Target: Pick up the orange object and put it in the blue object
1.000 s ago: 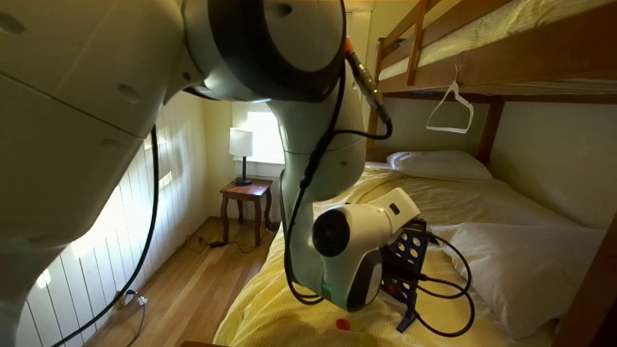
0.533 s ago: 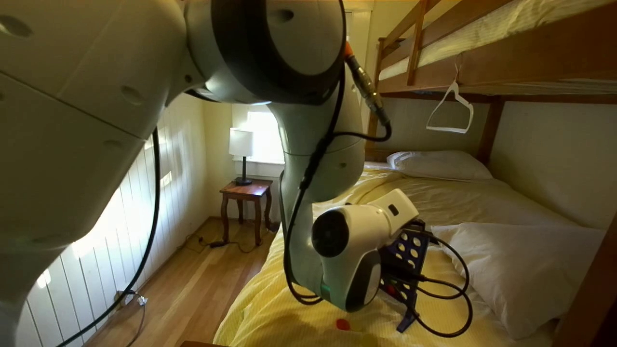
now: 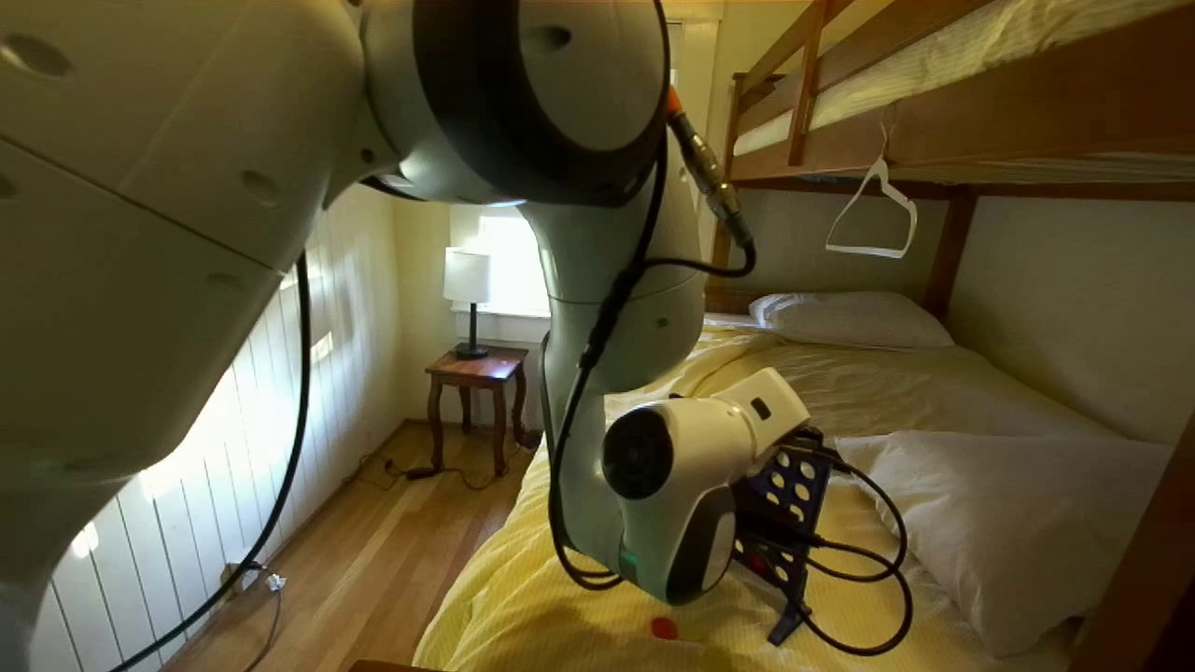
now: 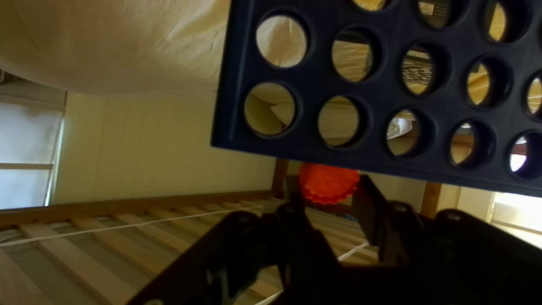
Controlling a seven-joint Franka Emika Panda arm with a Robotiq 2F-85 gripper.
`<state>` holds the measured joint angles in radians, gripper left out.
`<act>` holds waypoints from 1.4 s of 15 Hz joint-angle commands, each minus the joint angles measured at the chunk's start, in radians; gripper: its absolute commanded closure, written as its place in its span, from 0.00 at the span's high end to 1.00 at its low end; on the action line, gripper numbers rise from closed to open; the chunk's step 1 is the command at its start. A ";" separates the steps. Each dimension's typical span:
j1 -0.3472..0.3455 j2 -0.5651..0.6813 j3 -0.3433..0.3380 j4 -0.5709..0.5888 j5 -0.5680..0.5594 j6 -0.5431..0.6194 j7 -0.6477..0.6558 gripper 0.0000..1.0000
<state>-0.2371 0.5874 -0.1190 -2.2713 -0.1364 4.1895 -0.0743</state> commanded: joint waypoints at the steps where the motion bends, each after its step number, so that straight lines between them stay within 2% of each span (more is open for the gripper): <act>1: 0.022 0.029 -0.009 0.010 0.026 0.002 -0.004 0.10; 2: 0.023 0.028 -0.009 0.009 0.027 0.002 -0.004 0.29; 3: 0.023 0.027 -0.009 0.008 0.027 0.002 -0.004 0.60; 4: 0.023 0.027 -0.009 0.007 0.026 0.004 -0.004 0.61; 10: 0.023 0.025 -0.013 0.004 0.029 0.016 0.000 0.99; 21: 0.012 -0.017 -0.015 -0.034 0.017 0.053 0.020 1.00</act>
<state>-0.2321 0.5919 -0.1306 -2.2741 -0.1207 4.2095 -0.0705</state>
